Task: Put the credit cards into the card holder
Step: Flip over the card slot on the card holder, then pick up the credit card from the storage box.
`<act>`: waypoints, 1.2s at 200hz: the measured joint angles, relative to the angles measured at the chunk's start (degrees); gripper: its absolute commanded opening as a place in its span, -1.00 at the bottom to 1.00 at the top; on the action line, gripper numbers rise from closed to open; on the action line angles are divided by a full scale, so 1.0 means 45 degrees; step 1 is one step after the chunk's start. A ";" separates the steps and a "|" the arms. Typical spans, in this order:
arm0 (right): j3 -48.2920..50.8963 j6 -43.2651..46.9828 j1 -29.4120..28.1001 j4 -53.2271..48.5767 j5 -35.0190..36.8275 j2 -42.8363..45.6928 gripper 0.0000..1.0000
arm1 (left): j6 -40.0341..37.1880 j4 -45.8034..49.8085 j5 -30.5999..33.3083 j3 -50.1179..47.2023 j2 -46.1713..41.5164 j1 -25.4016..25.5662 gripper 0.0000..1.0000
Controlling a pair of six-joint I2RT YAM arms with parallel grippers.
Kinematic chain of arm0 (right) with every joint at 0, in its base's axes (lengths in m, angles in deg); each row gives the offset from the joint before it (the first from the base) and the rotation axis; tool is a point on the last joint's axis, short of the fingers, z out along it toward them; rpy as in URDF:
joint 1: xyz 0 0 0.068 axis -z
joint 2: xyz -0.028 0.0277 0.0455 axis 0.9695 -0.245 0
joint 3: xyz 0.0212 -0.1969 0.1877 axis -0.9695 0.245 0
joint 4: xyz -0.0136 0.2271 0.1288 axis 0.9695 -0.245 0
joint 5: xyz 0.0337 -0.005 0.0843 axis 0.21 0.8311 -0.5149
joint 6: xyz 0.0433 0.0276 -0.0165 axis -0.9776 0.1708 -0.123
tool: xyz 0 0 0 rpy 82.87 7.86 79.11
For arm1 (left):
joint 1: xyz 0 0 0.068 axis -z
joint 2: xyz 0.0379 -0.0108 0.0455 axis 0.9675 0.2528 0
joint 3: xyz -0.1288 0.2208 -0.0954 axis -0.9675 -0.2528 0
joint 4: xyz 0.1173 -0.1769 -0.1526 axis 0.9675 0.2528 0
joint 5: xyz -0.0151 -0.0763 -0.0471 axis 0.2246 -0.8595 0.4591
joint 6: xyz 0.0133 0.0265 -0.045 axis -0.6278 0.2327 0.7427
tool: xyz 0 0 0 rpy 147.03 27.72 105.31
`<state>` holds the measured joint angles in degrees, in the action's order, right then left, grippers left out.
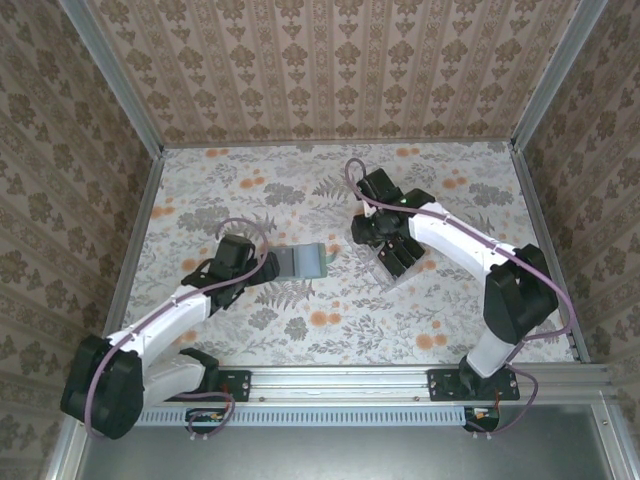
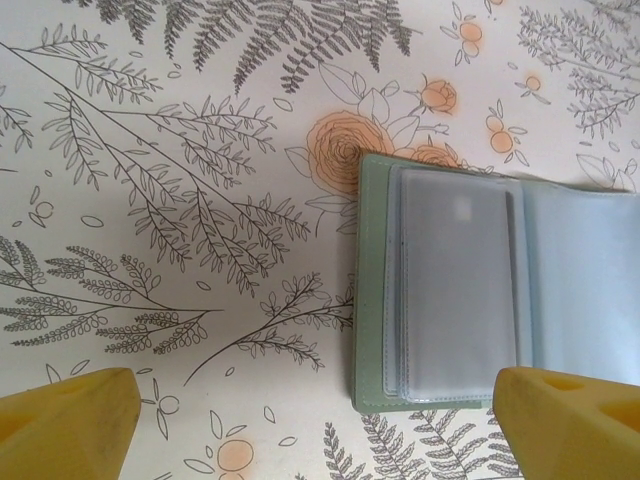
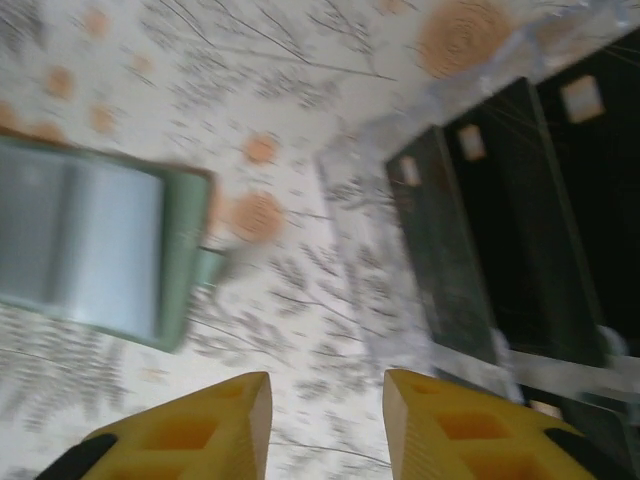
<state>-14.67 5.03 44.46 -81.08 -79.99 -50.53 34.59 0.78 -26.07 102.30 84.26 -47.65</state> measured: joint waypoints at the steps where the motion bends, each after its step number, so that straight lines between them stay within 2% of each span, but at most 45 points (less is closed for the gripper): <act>1: 0.0000 0.0087 0.0000 -0.0029 0.0083 -0.0019 -0.34 | -0.0010 0.0010 -0.0010 0.0015 0.0015 0.0000 1.00; 42: -0.0724 0.1243 0.0000 -0.0578 0.1855 -0.1069 -0.38 | -0.0136 0.0267 -0.0136 0.0335 0.0189 -0.0010 1.00; 86: -0.1243 0.1855 0.0000 -0.0656 0.2647 -0.2191 -0.40 | -0.0136 0.0389 -0.0189 0.0355 0.0189 -0.0010 0.99; 126: -0.1501 0.2079 0.0000 -0.0670 0.2822 -0.2623 -0.45 | -0.0136 0.0393 -0.0228 0.0355 0.0238 -0.0010 1.00; 201: -0.1778 0.2132 0.0000 -0.0680 0.2671 -0.2856 -0.70 | -0.0136 0.0374 -0.0228 0.0355 0.0248 -0.0010 0.99; 240: -0.1919 0.2132 0.0015 -0.0685 0.2186 -0.2958 -0.71 | -0.0136 0.0374 -0.0228 0.0350 0.0248 -0.0010 1.00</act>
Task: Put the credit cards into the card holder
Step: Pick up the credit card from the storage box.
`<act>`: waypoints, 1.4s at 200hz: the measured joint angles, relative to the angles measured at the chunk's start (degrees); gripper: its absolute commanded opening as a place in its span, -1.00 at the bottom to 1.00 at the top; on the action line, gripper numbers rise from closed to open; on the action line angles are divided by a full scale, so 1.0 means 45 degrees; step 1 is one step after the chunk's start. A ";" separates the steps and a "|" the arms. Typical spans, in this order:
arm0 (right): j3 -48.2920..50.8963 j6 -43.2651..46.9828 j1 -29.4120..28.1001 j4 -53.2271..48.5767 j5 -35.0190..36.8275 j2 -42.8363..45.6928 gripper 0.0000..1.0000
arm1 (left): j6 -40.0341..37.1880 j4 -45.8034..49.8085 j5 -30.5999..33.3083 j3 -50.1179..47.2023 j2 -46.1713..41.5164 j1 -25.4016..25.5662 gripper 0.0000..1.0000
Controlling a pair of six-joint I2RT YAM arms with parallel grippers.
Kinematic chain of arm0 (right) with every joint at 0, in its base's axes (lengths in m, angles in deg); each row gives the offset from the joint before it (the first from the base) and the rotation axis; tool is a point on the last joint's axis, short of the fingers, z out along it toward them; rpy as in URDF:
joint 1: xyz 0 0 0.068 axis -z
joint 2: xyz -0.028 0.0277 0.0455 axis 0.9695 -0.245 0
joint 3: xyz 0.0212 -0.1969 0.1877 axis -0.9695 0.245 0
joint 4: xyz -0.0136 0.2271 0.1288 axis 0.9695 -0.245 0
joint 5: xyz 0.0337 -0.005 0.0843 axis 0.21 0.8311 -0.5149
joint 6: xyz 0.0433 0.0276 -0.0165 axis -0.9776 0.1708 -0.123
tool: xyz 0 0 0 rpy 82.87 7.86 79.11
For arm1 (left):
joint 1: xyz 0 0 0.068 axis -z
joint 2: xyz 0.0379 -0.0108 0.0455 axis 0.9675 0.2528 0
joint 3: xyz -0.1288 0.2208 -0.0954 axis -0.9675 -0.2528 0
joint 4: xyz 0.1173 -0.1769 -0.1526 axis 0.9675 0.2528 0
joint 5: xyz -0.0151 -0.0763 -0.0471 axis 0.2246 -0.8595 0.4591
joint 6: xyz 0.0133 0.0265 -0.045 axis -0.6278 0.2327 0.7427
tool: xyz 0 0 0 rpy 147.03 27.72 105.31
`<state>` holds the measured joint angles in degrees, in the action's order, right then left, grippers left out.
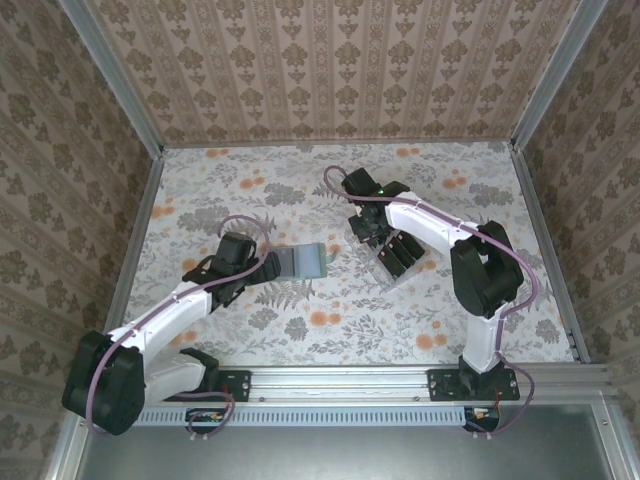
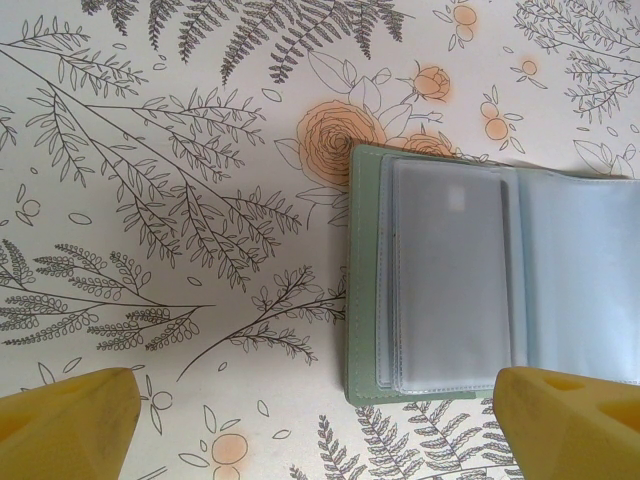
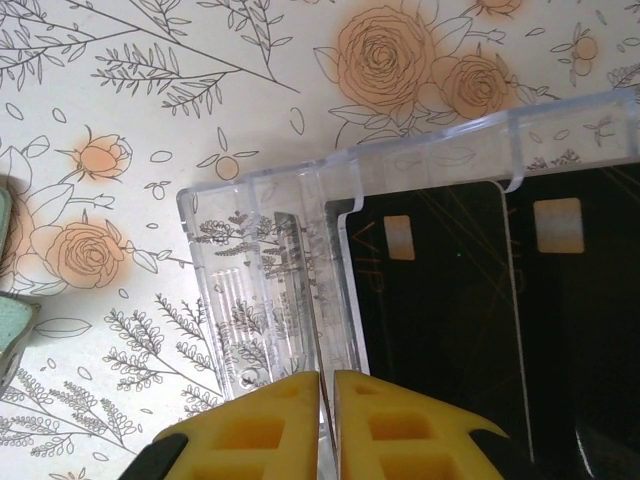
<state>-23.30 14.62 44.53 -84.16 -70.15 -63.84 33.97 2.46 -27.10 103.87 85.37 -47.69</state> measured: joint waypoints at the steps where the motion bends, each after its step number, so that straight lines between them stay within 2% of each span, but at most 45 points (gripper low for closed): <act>1: 0.0000 0.0000 0.0005 0.0000 -0.0005 0.0000 -0.70 | 0.0000 0.0000 0.0000 0.0000 0.0000 0.0000 1.00; 149: -0.0219 0.0000 0.0141 -0.0058 -0.0345 -0.0418 -0.71 | 0.0005 -0.0097 -0.0049 0.0000 0.0160 0.0000 1.00; 178: -0.0219 0.0000 0.0160 -0.0083 -0.0345 -0.0418 -0.78 | 0.0005 -0.0102 -0.0092 0.0000 0.0160 0.0000 1.00; 217: -0.0243 0.0000 0.0160 -0.0078 -0.0398 -0.0418 -1.00 | 0.0005 -0.0102 -0.0092 0.0000 0.0160 0.0000 1.00; 280: -0.0792 0.0189 0.0170 -0.0452 -0.0753 -0.0257 -1.00 | 0.0005 -0.0078 -0.0068 0.0000 0.0170 0.0000 1.00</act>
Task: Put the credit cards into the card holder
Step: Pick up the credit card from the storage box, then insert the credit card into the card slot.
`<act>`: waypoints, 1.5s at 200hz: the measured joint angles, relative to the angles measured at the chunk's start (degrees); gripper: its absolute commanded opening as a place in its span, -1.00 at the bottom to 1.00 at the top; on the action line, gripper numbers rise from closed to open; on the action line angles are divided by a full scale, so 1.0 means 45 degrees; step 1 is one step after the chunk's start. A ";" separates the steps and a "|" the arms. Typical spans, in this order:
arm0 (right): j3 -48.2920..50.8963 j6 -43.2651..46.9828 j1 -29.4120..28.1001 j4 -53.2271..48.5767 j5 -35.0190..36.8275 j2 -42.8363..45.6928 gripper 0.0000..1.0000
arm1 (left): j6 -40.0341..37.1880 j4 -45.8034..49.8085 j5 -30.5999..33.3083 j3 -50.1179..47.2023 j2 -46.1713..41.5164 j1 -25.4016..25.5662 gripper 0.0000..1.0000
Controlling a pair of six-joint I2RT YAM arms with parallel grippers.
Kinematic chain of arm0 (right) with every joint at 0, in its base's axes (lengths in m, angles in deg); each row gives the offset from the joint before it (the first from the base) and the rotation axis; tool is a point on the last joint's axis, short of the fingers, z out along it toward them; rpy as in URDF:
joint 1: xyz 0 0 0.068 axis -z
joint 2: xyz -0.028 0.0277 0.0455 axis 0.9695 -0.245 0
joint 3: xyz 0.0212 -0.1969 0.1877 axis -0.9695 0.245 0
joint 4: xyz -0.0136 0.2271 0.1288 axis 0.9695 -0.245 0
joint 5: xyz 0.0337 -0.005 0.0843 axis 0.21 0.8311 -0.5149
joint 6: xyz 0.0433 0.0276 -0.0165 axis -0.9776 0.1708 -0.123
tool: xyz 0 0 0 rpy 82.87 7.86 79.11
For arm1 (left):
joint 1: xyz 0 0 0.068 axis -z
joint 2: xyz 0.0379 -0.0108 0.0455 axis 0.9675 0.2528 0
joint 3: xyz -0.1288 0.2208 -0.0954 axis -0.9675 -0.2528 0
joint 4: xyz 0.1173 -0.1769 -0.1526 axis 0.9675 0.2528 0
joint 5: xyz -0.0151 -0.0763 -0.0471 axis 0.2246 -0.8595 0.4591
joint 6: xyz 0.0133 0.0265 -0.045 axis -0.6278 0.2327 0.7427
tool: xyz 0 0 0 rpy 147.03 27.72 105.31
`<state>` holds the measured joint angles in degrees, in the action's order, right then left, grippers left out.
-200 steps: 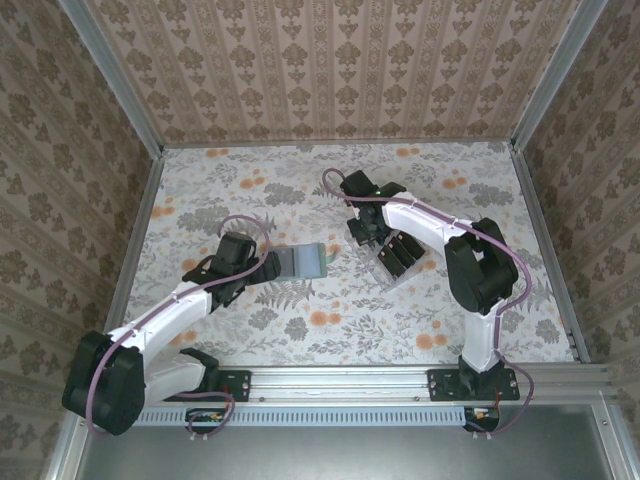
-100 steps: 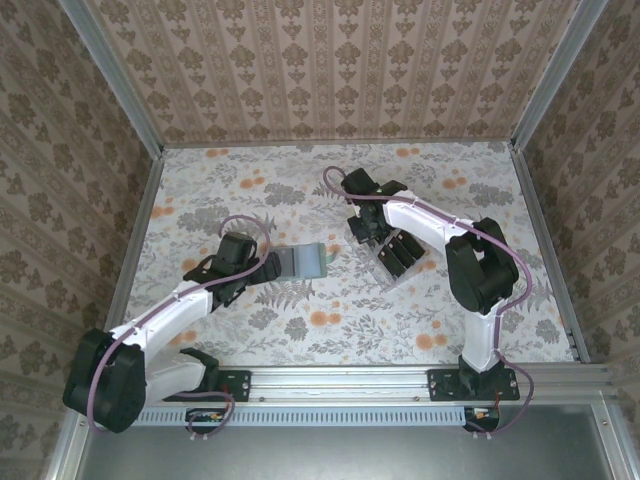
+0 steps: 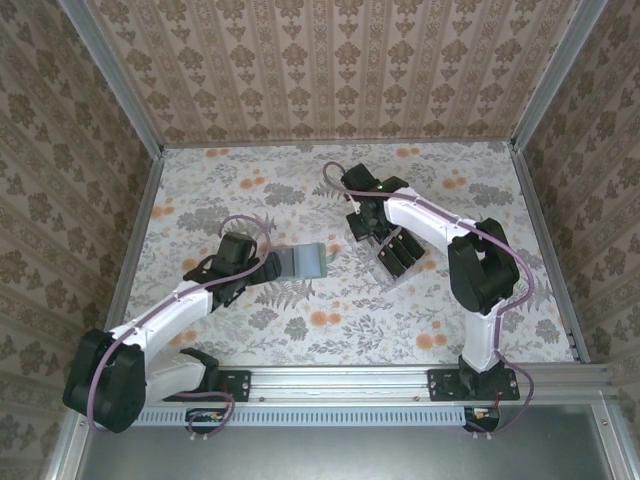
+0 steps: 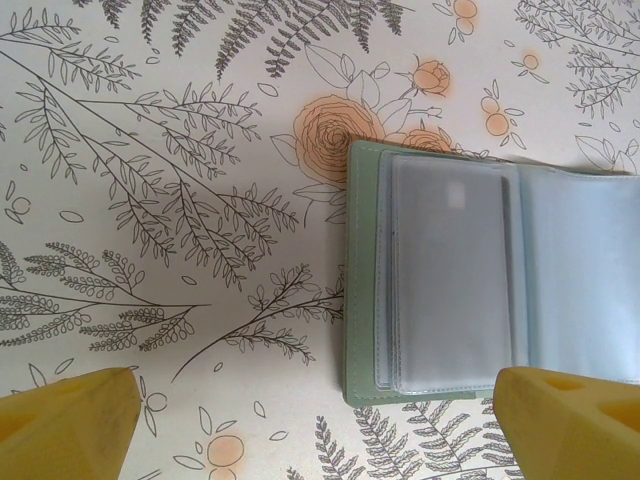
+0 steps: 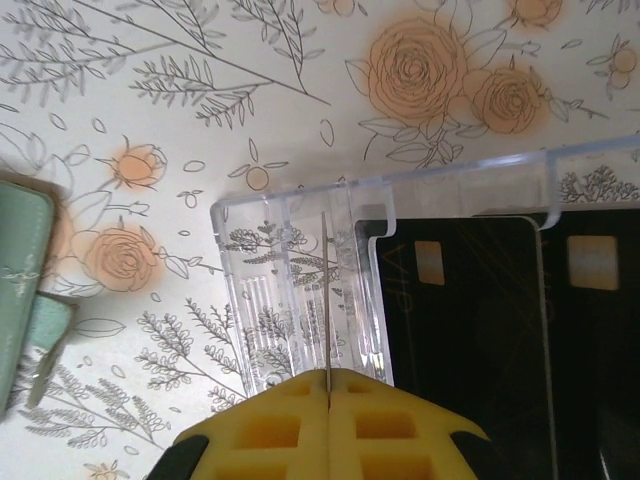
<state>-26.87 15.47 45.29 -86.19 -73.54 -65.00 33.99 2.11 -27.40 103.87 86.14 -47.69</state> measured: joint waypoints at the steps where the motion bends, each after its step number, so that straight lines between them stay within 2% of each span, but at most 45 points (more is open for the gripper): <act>1: 0.0000 0.0000 0.0000 0.0000 -0.0010 0.0010 -1.00 | 0.0000 0.0000 0.0000 0.0000 0.0000 0.0000 1.00; 59: -0.0194 -0.1059 -0.0189 0.0398 -0.1962 0.1967 -1.00 | 0.0053 0.0622 0.0699 0.0044 0.0447 0.0000 0.99; 89: 0.1195 -0.3060 -0.1020 0.3002 -0.3740 0.2458 -1.00 | 0.0136 0.0855 0.1127 0.0083 0.0685 0.0000 1.00; 119: 0.2336 -0.5085 -0.2239 0.5382 -0.4697 0.1472 -1.00 | 0.0151 0.0942 0.1379 0.0112 0.0777 -0.0005 0.99; 165: 0.2822 -0.6800 -0.3191 0.7436 -0.4867 0.0262 -1.00 | 0.0151 0.0937 0.1428 0.0151 0.0816 -0.0087 1.00; 250: 0.3784 -0.7592 -0.3021 0.9185 -0.4027 -0.0117 -1.00 | 0.0146 0.0937 0.1423 0.0155 0.1025 -0.0097 1.00; 300: 0.4799 -0.7689 -0.2375 0.9729 -0.3881 -0.0248 -1.00 | 0.0141 0.0933 0.1413 0.0325 0.1083 -0.0151 1.00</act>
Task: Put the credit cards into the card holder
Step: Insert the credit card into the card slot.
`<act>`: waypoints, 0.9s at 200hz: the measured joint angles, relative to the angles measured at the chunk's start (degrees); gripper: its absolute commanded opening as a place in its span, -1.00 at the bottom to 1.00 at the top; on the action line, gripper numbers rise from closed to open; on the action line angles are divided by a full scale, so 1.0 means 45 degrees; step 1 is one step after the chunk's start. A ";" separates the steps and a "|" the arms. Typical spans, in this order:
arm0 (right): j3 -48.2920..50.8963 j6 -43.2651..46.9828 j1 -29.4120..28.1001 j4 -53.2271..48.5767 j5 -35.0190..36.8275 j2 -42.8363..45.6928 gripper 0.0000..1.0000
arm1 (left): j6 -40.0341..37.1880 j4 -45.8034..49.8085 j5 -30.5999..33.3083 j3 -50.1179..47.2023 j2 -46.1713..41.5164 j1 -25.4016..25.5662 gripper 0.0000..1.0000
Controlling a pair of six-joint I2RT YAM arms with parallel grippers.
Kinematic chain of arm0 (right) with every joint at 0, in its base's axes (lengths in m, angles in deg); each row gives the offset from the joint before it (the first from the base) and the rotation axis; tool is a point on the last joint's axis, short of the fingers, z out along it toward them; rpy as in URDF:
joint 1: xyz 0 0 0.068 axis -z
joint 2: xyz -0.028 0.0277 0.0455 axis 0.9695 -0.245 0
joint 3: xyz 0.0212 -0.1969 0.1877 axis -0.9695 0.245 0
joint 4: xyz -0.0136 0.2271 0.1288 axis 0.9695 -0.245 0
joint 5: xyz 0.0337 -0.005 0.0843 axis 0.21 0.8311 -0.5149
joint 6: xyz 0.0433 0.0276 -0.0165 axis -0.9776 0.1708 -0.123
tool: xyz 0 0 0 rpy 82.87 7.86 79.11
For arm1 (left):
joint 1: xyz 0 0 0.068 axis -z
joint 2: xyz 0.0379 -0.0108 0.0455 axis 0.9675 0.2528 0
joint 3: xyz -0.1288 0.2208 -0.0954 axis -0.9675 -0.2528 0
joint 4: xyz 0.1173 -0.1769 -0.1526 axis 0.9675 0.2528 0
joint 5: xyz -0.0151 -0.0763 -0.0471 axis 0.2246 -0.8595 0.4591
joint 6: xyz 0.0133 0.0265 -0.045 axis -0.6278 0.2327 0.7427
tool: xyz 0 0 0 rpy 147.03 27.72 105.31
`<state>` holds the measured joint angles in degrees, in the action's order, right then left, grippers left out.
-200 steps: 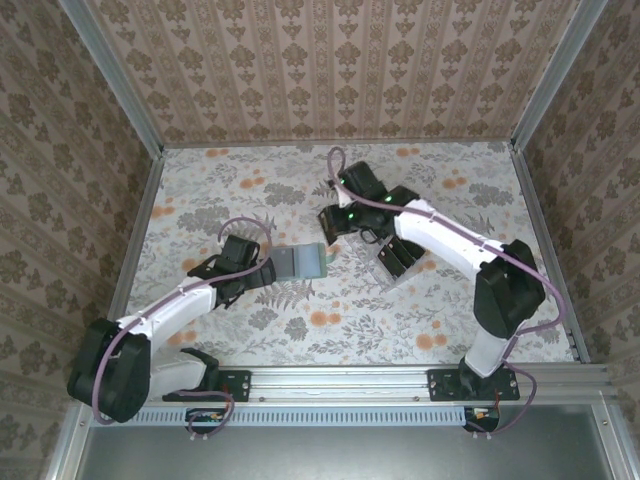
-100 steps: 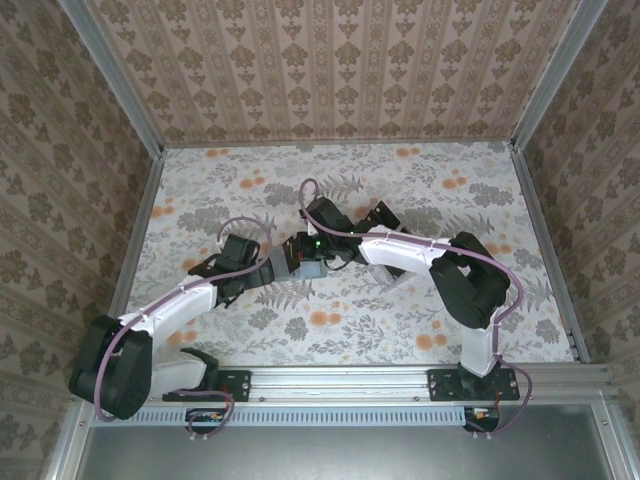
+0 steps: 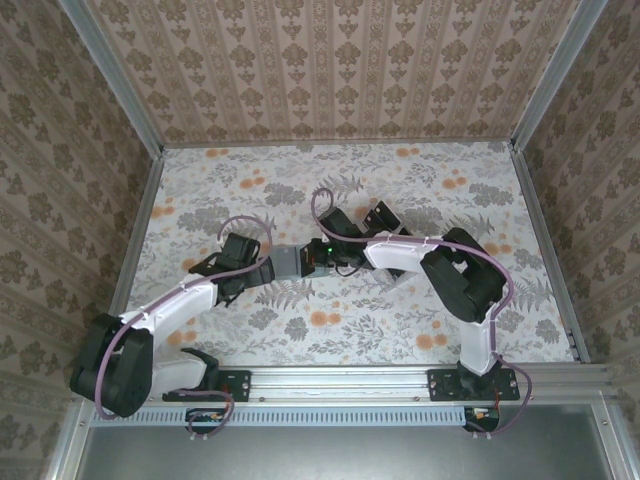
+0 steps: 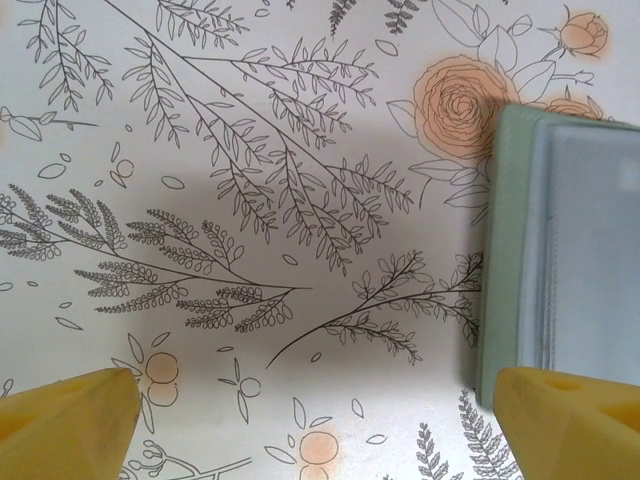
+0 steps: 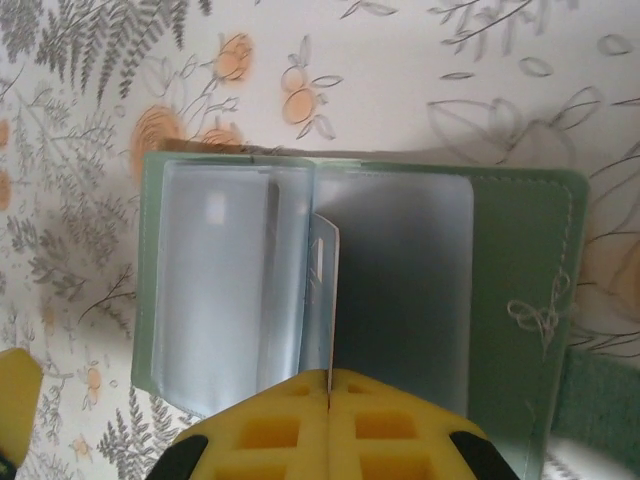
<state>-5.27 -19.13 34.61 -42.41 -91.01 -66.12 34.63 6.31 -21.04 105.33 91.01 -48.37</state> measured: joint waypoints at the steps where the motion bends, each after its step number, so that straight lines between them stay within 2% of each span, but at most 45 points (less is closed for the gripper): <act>1: 0.0015 -0.0005 0.0019 0.0034 0.0000 0.0000 -1.00 | 0.0000 -0.0005 0.0000 0.0005 0.0000 0.0000 1.00; 46: 0.0165 -0.0053 0.0194 0.0481 -0.0053 0.0000 -1.00 | -0.0214 -0.0272 -0.0525 0.0121 0.0340 -0.0015 1.00; 104: 0.0359 -0.0189 0.0199 0.0884 -0.0141 -0.0019 -1.00 | -0.0733 -0.1030 -0.1433 0.1277 0.1763 0.0141 1.00; 180: 0.0534 -0.0287 0.0291 0.1161 -0.0374 -0.0068 -1.00 | -0.1200 -0.1535 -0.1472 0.2152 0.3857 0.0665 1.00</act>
<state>-2.87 -20.42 35.92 -37.19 -92.69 -66.42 29.23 -0.60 -27.67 115.02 108.37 -45.38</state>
